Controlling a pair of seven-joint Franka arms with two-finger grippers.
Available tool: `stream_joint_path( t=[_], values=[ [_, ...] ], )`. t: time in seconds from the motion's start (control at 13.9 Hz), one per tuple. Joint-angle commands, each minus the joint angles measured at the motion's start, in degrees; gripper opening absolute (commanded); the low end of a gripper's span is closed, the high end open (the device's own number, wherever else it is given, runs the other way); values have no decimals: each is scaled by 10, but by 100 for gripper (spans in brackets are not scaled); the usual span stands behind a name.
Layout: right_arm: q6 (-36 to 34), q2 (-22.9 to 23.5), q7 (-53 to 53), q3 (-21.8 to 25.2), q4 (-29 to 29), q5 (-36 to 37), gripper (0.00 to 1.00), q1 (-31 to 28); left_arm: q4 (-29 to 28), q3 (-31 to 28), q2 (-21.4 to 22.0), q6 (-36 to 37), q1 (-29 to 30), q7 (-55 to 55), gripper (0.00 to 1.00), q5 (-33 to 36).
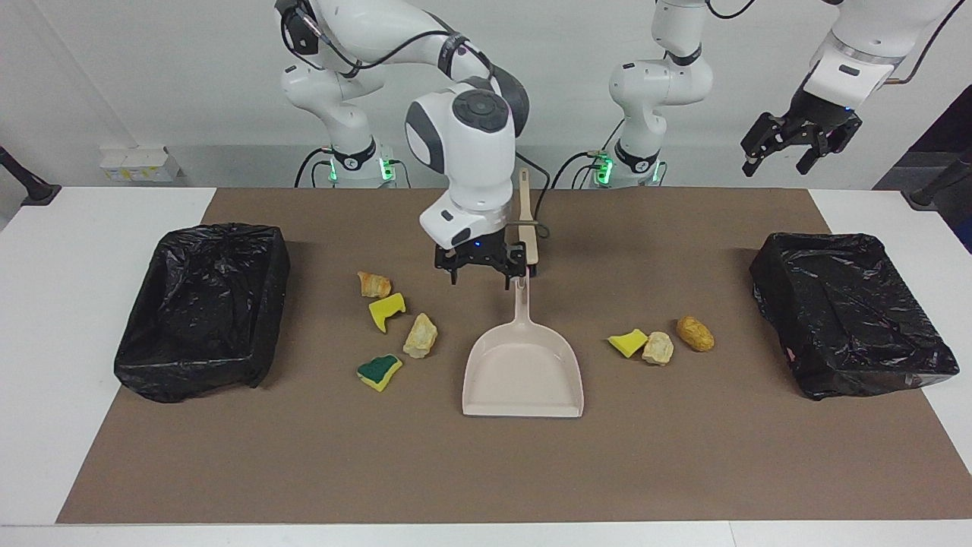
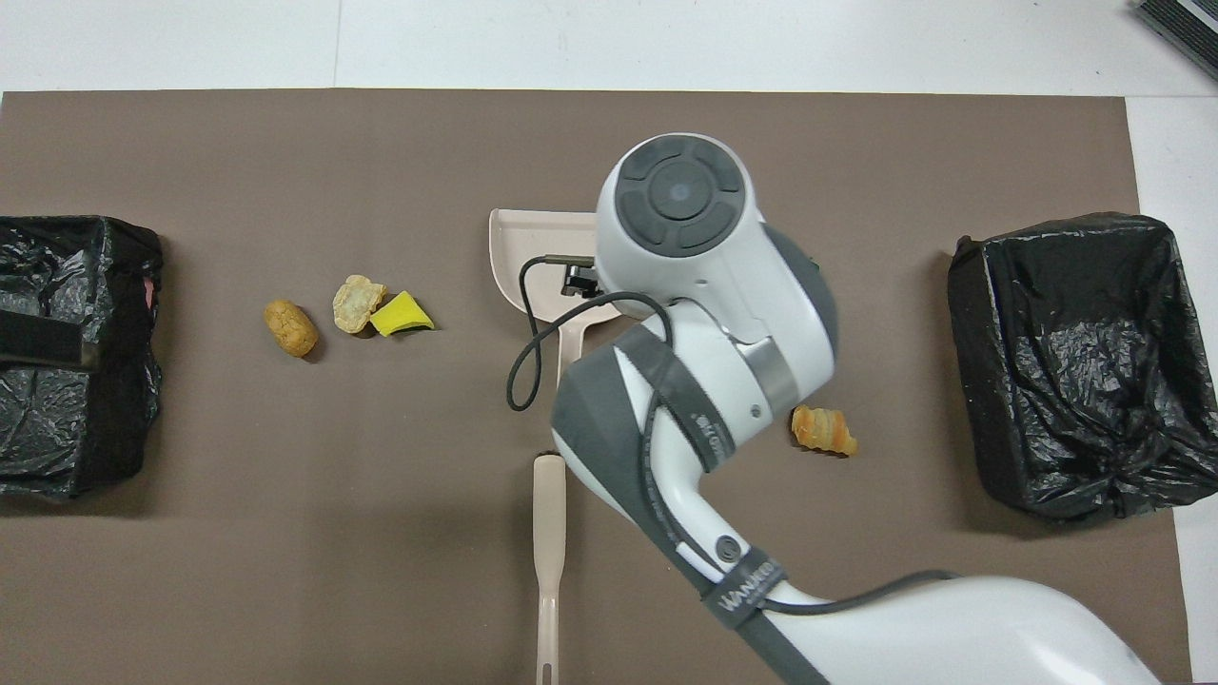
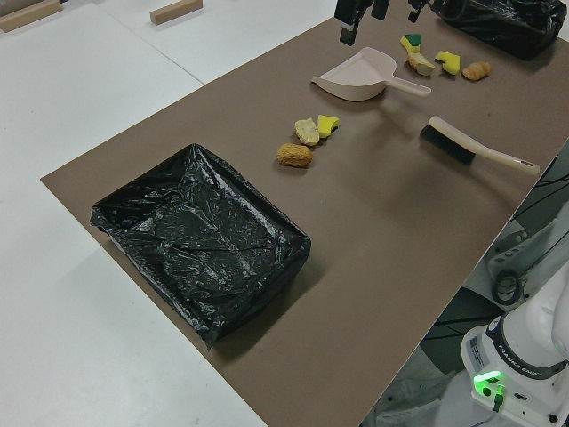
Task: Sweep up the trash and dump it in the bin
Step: 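Reach the right gripper to the dustpan handle and grasp it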
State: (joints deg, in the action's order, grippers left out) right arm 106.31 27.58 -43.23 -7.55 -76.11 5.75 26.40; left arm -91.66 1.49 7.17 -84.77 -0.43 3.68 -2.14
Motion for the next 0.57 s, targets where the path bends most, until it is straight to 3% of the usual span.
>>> stream_joint_path(
  t=[0.0,0.14,0.5],
  values=[
    [18,54,-42,3,35,25,100,28,-21,-3,17,-3,-2,1,100,-7],
    [57,85,-75,2,32,33,100,40,-25,-3,20,-4,-1,1,100,-7],
    [127,91,-73,-2,-23,32,98,44,-36,-3,27,-5,-2,2,100,-7]
  ],
)
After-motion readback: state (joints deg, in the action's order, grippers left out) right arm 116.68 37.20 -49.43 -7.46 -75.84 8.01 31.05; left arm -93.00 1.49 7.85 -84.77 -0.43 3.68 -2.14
